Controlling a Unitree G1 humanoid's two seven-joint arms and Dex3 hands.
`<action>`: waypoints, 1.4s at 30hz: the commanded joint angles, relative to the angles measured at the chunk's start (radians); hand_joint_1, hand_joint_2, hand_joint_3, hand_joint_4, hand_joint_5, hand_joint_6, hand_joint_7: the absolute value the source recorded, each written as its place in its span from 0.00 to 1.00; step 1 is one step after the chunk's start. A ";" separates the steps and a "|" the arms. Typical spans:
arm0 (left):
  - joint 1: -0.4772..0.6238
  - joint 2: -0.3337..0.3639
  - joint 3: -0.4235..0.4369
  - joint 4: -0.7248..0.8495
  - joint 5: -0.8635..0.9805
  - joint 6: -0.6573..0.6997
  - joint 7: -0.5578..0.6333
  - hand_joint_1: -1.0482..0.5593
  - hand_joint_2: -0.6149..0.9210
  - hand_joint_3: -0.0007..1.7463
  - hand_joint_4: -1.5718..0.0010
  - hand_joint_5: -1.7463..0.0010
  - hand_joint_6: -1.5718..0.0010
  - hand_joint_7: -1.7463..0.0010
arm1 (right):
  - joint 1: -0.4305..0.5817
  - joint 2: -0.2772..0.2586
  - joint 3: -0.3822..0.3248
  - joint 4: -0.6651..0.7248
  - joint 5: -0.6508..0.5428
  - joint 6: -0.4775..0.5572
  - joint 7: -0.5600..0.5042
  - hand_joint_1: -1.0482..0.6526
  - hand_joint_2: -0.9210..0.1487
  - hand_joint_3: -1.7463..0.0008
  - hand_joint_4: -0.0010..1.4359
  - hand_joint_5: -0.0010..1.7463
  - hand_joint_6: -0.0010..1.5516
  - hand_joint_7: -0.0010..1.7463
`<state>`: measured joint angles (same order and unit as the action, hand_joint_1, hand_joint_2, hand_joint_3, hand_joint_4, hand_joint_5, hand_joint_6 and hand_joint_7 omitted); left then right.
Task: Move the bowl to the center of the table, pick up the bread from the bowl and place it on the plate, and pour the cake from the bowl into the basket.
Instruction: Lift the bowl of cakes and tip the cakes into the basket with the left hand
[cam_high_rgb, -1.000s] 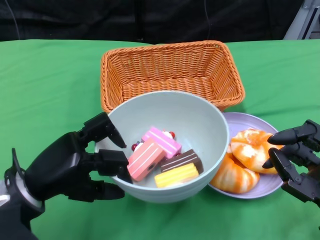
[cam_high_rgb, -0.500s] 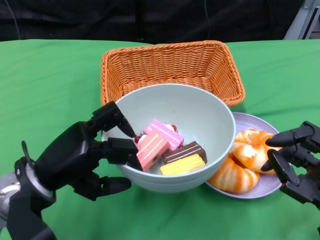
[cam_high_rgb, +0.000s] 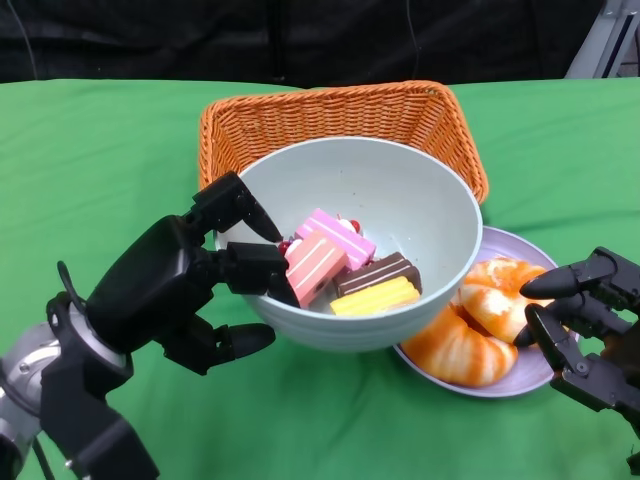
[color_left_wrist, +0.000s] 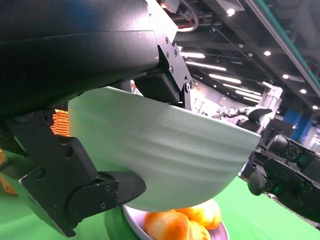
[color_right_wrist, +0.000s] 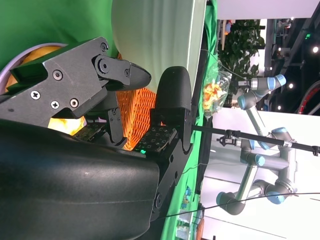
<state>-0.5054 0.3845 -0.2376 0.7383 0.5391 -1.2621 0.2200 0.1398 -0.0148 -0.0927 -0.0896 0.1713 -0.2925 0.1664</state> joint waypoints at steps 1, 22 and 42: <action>-0.033 -0.012 0.025 -0.006 -0.044 0.002 -0.007 0.57 0.60 0.76 0.43 0.00 0.37 0.40 | 0.004 -0.002 -0.005 0.005 -0.005 -0.022 -0.007 0.56 0.28 0.55 0.55 0.79 0.52 0.57; -0.168 -0.168 0.068 0.078 -0.130 0.107 -0.041 0.55 0.77 0.60 0.50 0.00 0.49 0.29 | 0.007 -0.010 0.005 0.032 -0.046 -0.047 -0.008 0.56 0.28 0.55 0.54 0.81 0.51 0.60; -0.249 -0.325 0.119 0.207 -0.280 0.276 -0.100 0.52 0.82 0.57 0.46 0.00 0.55 0.21 | 0.011 -0.011 0.008 0.054 -0.071 -0.074 -0.009 0.54 0.29 0.56 0.53 0.81 0.49 0.61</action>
<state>-0.7164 0.0684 -0.1384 0.9436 0.2961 -0.9911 0.1265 0.1446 -0.0152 -0.0829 -0.0412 0.1015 -0.3497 0.1610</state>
